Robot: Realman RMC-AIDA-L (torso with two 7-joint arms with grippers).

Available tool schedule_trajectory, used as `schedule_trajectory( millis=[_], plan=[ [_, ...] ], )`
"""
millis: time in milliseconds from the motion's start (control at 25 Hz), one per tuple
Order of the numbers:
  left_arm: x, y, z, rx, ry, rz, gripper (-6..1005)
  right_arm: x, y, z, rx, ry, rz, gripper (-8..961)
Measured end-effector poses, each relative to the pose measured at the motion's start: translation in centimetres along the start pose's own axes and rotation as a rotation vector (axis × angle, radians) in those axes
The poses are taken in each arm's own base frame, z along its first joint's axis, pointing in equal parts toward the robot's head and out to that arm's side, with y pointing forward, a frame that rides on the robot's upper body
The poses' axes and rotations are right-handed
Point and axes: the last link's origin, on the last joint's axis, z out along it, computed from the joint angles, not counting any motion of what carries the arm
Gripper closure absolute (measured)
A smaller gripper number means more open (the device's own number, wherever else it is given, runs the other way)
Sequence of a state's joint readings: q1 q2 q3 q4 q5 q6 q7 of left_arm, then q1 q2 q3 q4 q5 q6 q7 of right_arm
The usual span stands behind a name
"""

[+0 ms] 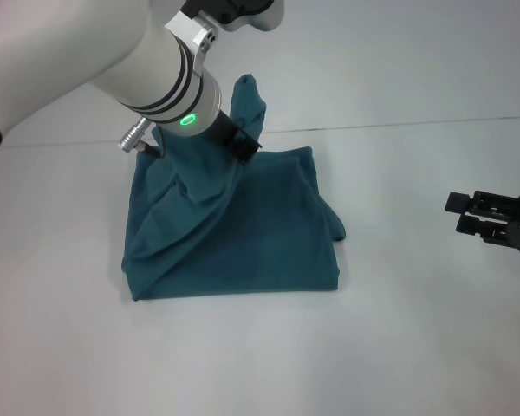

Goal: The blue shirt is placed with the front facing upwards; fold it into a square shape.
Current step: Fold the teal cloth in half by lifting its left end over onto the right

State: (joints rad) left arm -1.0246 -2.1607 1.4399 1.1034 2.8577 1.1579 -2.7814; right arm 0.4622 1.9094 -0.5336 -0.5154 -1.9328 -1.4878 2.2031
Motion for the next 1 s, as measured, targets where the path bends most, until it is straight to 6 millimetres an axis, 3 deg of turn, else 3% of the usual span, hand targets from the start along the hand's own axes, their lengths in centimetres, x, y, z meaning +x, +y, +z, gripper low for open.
schedule_trajectory(
  millis=[760,880,1000],
  plan=[
    [0.7,0.7,0.1,0.030,0.065,0.157,698,0.2,-0.2,-0.2,0.005,0.003,0.007,365],
    [0.9,0.4,-0.3,0.036,0.085,0.147,500,0.1,-0.2,-0.2,0.006,0.002,0.006,366],
    [1.1,0.0,-1.1,0.047,0.123,0.118,499,0.1,-0.3,-0.2,0.009,0.001,0.006,367]
  ],
)
